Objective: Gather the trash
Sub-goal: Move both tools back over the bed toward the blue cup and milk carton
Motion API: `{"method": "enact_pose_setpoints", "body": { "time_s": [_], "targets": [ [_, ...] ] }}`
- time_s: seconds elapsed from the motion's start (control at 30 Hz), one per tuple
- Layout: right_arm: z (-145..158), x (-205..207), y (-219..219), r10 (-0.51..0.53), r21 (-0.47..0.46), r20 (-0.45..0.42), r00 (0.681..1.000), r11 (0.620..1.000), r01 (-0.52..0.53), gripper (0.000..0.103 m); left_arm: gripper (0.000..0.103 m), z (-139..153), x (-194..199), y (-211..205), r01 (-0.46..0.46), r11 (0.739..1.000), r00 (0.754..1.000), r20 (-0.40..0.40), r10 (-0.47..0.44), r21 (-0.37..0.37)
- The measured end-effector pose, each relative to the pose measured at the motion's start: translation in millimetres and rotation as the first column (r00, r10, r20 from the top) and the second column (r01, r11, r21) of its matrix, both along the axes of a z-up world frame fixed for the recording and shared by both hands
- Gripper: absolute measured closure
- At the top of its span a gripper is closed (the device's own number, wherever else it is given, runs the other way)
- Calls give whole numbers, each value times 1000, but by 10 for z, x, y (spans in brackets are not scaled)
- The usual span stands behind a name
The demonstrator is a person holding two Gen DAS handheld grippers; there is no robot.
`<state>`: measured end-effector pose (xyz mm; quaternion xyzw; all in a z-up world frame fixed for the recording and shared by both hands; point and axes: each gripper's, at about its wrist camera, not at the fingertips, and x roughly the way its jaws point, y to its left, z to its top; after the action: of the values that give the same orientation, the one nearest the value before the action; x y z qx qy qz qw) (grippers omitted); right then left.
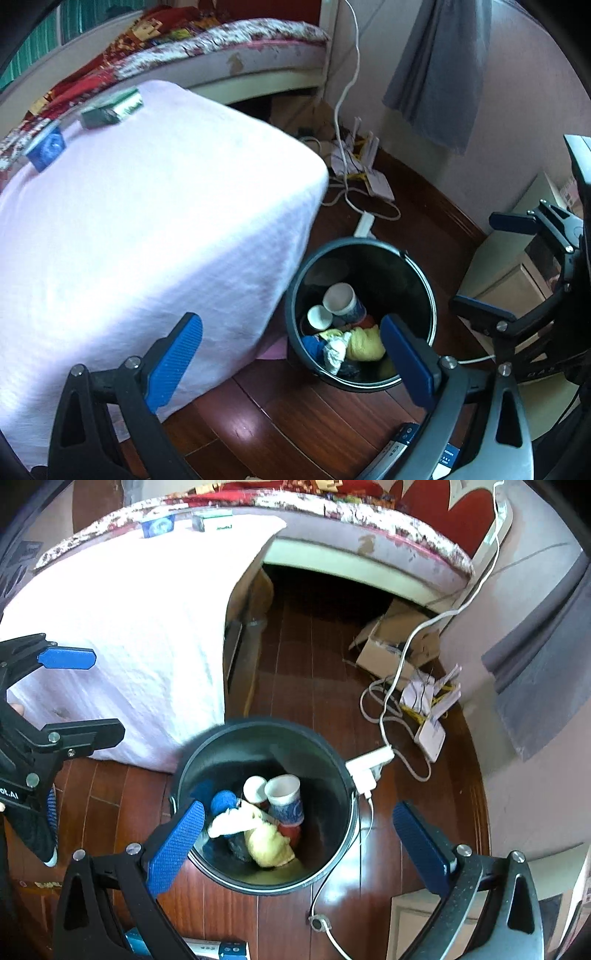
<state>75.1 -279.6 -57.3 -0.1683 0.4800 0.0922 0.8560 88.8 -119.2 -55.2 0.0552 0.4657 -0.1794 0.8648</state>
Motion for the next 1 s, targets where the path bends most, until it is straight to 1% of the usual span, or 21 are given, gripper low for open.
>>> {"method": "enact_pose_setpoints", "body": {
  "time_s": [0.33,0.53,0.73,0.83,1.0],
  "targets": [
    [439,188,315,41,49,94,995,998,-46,0,5,326,12,399,-90,996,993,78,90,-4],
    [608,333,542,67,81,127,990,994,-78,0,5,420,58,674,-150,989,983,107,150,-6],
    [738,474,811,79,108,155,985,989,-96,0,5,467,118,1006,-219,976,968,122,218,-12],
    [788,571,914,75,156,163,984,983,-100,0,5,490,152,1199,-256,966,957,132,256,-17],
    [872,728,1158,90,193,227,970,972,-135,0,5,507,228,1472,-307,952,942,141,306,-11]
  ]
}}
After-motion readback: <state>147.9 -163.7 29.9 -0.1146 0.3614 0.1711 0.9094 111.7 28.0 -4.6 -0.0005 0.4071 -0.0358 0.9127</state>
